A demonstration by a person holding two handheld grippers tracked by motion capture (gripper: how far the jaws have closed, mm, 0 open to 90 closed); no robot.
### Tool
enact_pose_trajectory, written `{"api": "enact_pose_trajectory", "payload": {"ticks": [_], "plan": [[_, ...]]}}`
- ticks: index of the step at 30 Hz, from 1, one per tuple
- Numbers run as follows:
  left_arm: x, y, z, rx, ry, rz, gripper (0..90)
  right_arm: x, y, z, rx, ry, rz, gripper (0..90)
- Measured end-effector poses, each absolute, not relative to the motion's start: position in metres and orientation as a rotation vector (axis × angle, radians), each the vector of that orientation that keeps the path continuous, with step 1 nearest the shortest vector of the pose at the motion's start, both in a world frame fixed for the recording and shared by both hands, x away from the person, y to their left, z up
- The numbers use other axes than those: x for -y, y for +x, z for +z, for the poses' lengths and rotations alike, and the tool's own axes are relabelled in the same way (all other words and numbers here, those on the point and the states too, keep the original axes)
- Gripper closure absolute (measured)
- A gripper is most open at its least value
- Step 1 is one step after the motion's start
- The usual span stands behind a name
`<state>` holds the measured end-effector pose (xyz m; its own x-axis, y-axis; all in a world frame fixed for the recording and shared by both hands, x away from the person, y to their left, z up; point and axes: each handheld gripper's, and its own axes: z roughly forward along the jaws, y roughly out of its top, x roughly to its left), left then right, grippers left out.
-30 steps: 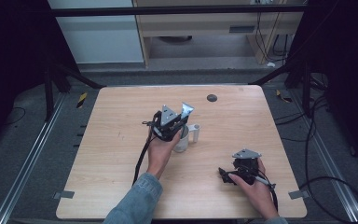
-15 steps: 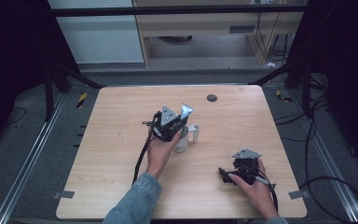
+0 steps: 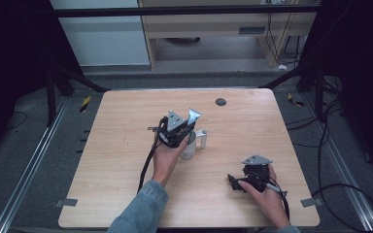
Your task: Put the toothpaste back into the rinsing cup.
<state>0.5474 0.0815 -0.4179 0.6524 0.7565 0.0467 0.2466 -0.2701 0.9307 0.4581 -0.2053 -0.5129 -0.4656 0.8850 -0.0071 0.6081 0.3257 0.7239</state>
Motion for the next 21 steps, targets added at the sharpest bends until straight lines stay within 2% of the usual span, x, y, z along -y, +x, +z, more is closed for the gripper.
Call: {"api": "enact_pose_trajectory", "payload": {"ticks": [21], "plan": [[-0.0809, 0.5493, -0.4185, -0.812, 1.814, 0.602, 76.4, 0.2052, 0.4581, -0.5129, -2.194, 1.322, 0.935, 0.6]]}}
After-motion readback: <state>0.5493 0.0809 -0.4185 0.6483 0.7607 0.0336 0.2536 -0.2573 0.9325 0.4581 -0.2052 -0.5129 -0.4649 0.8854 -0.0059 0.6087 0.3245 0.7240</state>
